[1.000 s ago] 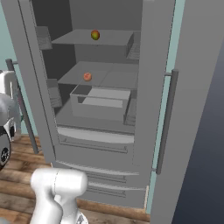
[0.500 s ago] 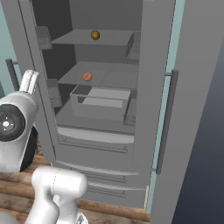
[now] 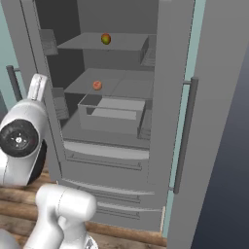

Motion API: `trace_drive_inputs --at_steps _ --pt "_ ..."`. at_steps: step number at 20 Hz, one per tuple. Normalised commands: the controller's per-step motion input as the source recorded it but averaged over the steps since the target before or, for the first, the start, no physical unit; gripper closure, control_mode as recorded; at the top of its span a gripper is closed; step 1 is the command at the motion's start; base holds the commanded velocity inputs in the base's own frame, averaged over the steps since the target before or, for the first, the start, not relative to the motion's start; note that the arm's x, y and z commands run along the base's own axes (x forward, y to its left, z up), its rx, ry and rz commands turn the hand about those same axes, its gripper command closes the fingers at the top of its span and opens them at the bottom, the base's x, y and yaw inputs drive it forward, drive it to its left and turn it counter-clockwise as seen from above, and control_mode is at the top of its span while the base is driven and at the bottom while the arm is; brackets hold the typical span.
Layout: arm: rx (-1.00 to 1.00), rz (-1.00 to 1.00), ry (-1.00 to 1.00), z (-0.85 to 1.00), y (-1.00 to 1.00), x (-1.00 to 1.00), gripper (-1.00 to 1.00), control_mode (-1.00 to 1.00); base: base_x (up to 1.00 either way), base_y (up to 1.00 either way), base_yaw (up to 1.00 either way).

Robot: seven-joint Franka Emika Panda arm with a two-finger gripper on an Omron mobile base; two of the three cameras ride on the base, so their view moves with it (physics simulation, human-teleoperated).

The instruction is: Retrieve the mango and peach from the fridge and place them into the bowl on the dining table.

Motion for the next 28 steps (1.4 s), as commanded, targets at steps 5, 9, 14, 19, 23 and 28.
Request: trace_drive_inputs --at_steps 5,9,14,19,23,28 --pt "0.0 0.05 -0.03 0.17 0.02 0.23 -1.0 -1.0 0.0 0.0 0.0" --pt "0.0 0.06 0.08 0.02 0.06 0.46 -1.0 -1.0 0.0 0.0 0.0" --pt "0.0 0.06 0.14 0.0 0.09 0.65 -1.0 -1.0 0.0 0.0 0.0" --pt "0.0 0.09 0.02 -0.17 0.23 0.39 -1.0 -1.0 0.0 0.0 0.0" --pt "0.0 0.1 -0.02 -0.29 0.32 0.3 -1.0 -1.0 0.0 0.0 0.0" --pt "0.0 0.12 -0.03 -0.23 0.33 0.26 -1.0 -1.0 0.0 0.0 0.0"
